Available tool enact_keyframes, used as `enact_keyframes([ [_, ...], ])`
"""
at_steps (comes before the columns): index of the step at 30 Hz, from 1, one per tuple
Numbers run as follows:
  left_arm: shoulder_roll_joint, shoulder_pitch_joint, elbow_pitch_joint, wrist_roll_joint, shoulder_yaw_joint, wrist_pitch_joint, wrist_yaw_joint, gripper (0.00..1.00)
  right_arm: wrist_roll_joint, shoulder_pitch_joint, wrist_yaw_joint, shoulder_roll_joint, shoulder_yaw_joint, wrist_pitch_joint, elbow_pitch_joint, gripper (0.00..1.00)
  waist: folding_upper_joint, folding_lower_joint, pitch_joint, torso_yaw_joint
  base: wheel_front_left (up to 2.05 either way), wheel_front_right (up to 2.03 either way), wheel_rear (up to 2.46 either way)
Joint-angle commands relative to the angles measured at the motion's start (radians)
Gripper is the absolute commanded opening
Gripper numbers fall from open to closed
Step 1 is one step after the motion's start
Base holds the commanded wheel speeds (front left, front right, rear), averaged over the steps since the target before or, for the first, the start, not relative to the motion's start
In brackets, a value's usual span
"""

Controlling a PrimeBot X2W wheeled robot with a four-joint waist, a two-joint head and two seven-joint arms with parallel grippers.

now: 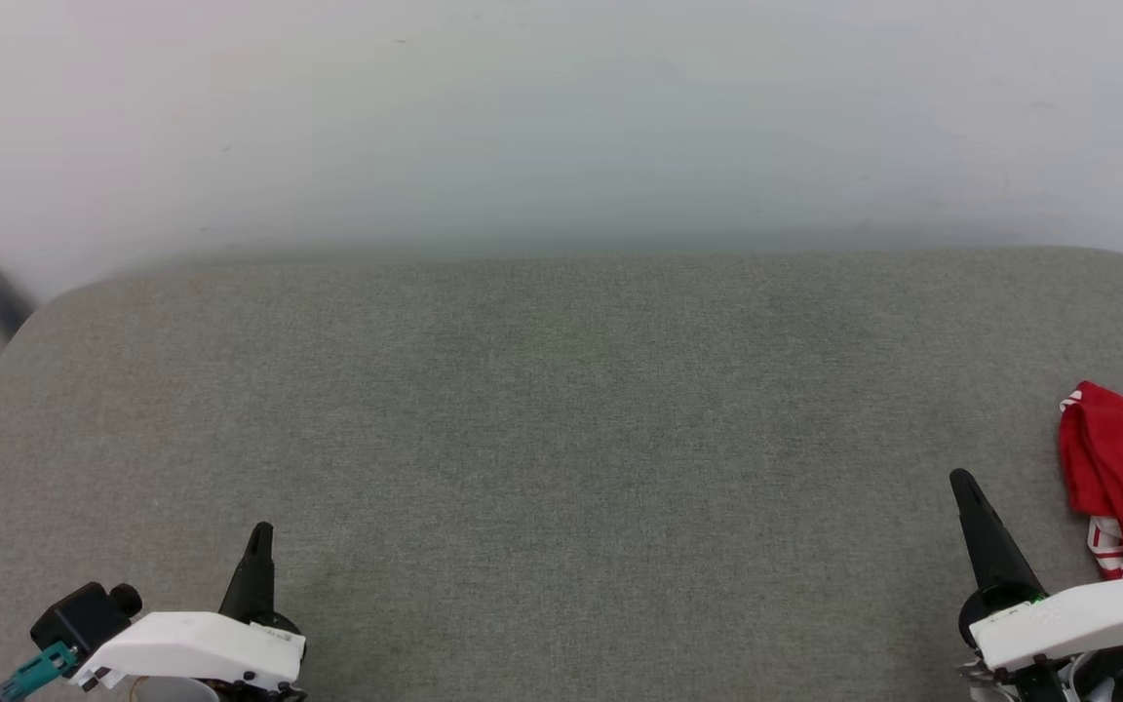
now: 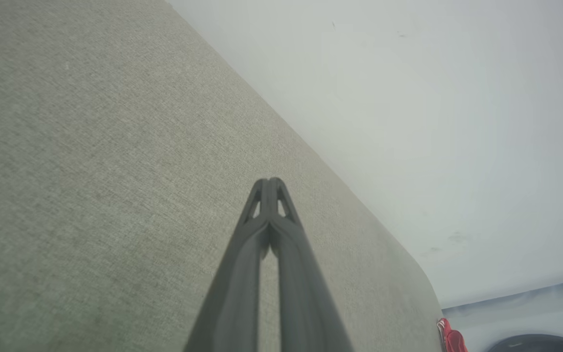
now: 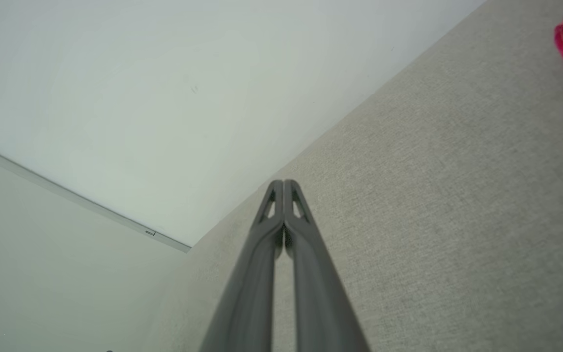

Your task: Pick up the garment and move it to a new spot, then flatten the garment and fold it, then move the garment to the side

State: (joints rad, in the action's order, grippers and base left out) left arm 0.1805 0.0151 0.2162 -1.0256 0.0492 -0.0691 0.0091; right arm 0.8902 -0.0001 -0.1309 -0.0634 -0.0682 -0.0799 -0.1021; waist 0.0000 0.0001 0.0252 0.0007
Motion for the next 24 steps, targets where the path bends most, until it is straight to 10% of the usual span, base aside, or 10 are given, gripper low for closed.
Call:
enact_keyframes([
  [1, -0.001, 0.030, -0.008, -0.029, -0.016, 0.009, -0.009, 0.00, 0.037, -0.029, 0.000, 0.000, -0.005, -0.002, 0.002, 0.00, 0.0000, -0.0001, -0.001, 0.000, 0.00, 0.00, 0.00],
  [24, -0.048, 0.057, 0.005, -0.228, -0.070, 0.072, -0.057, 0.00, 0.282, -0.059, 0.000, 0.005, -0.020, -0.015, -0.050, 0.00, 0.0000, -0.0001, -0.008, 0.000, 0.00, 0.00, 0.00],
])
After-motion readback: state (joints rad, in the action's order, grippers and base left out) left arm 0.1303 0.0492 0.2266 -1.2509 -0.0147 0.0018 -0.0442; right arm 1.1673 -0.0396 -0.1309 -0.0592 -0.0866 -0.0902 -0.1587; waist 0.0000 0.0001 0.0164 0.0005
